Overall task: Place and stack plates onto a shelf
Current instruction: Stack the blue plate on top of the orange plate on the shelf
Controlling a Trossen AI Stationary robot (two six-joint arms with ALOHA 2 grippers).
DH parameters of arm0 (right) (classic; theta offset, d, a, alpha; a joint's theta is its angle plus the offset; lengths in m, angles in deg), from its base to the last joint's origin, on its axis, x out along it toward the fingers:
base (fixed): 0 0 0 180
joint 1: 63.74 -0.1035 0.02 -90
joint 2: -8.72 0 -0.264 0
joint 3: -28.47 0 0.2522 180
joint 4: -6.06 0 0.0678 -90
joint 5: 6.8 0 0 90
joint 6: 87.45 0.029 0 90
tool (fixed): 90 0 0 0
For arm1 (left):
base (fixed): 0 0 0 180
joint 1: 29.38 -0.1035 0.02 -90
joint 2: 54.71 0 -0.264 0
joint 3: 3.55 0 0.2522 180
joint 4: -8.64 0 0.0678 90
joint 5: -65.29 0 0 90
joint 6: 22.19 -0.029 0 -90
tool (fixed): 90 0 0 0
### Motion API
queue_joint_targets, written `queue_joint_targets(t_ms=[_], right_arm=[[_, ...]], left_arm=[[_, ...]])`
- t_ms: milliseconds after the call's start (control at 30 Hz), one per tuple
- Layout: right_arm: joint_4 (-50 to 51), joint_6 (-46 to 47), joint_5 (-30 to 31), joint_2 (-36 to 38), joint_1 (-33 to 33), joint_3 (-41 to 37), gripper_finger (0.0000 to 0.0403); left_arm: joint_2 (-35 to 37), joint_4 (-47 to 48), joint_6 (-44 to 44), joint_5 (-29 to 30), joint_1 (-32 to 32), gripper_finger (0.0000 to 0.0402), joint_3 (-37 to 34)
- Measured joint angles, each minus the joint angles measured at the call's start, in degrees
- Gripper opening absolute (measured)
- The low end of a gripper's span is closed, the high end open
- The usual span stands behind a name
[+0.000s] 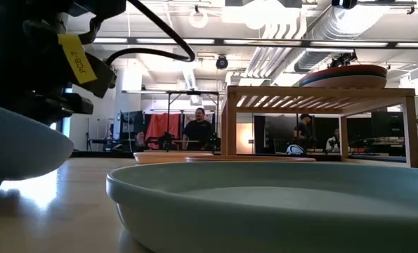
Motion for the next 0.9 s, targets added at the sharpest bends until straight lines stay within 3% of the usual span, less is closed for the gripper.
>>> queue_joint_targets(t_ms=[267, 567, 900], right_arm=[[1.4, 0.0, 0.1, 0.0, 0.0, 0.0, 0.0169], [4.7, 0.0, 0.6, -0.2, 0.0, 0.0, 0.0169], [5.2, -3.0, 0.1, -1.7, 0.0, 0.0, 0.0169]], left_arm=[[0.4, 0.0, -0.6, -1.8, -0.1, 0.0008, 0.3], [2.7, 0.2, -1.6, -3.6, -2.0, 0.0001, 0.0], [11.4, 1.5, -0.1, -1.2, -7.1, 0.0, -0.1]])
